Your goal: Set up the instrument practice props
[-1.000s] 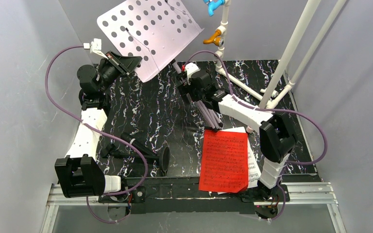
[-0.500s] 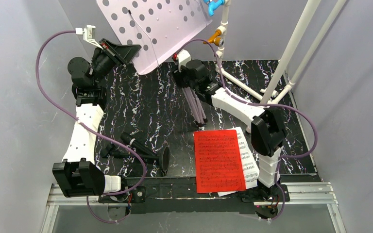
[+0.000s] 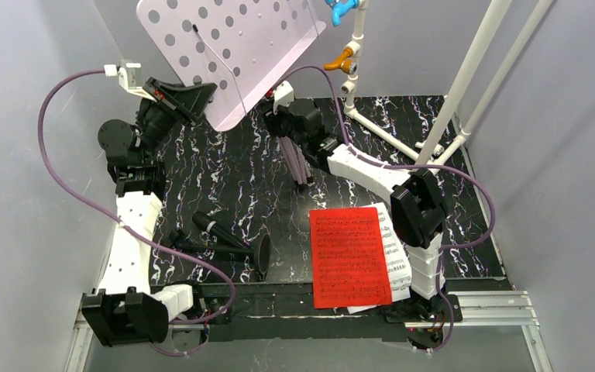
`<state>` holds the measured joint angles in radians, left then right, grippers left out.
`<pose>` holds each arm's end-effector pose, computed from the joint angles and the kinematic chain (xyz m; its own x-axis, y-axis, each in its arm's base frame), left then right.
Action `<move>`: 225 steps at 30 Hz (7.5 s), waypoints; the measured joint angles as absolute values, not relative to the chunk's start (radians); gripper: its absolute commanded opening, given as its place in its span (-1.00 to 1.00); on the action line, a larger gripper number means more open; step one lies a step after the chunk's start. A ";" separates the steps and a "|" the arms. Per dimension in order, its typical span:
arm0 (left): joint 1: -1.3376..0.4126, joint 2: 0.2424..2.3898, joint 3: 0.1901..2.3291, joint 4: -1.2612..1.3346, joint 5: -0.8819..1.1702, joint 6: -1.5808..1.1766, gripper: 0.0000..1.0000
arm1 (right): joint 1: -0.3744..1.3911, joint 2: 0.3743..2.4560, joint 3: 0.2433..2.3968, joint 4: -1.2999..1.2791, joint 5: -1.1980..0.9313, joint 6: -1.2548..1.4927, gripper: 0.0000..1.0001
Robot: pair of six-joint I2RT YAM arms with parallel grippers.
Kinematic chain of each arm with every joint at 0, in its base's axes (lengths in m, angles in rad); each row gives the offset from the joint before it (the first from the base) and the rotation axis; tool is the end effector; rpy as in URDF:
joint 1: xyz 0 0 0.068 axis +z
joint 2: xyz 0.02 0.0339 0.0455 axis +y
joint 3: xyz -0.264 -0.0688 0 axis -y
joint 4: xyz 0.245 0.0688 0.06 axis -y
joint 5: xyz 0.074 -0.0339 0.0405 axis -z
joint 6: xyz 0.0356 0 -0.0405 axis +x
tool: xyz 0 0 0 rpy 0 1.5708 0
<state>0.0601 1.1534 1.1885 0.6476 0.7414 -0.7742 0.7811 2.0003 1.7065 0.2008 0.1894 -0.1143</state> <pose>0.2345 -0.0100 0.4866 0.1156 -0.5096 -0.8526 0.7826 0.5754 -0.2378 0.3529 0.3404 0.3299 -0.0018 -0.1596 -0.9872 -0.5622 0.8166 -0.1309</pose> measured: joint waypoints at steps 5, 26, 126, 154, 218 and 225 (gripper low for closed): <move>0.067 1.050 1.092 0.677 0.755 -0.732 -1.00 | 0.813 1.962 1.589 0.365 0.242 -0.148 -0.47; 0.035 1.069 1.118 0.789 1.033 -0.672 -1.00 | 0.872 1.732 1.237 0.572 0.446 -0.130 0.97; -0.018 1.098 1.144 0.662 1.195 -0.908 0.96 | 0.725 1.488 0.797 0.654 0.027 -0.072 -0.97; -0.136 0.625 0.577 -0.024 0.694 -0.323 0.95 | 0.734 1.484 0.797 0.645 0.100 -0.022 -0.97; -0.546 1.388 0.624 0.918 0.235 0.080 -1.00 | 0.812 1.419 0.762 0.598 0.223 -0.145 -0.97; -0.546 1.313 0.608 0.813 0.255 0.164 -1.00 | 0.820 1.394 0.712 0.632 0.218 -0.176 -0.97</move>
<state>-0.5465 1.3128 0.6083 0.8127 0.2546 0.1638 0.8204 1.3945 0.7120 0.6315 0.2176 -0.1764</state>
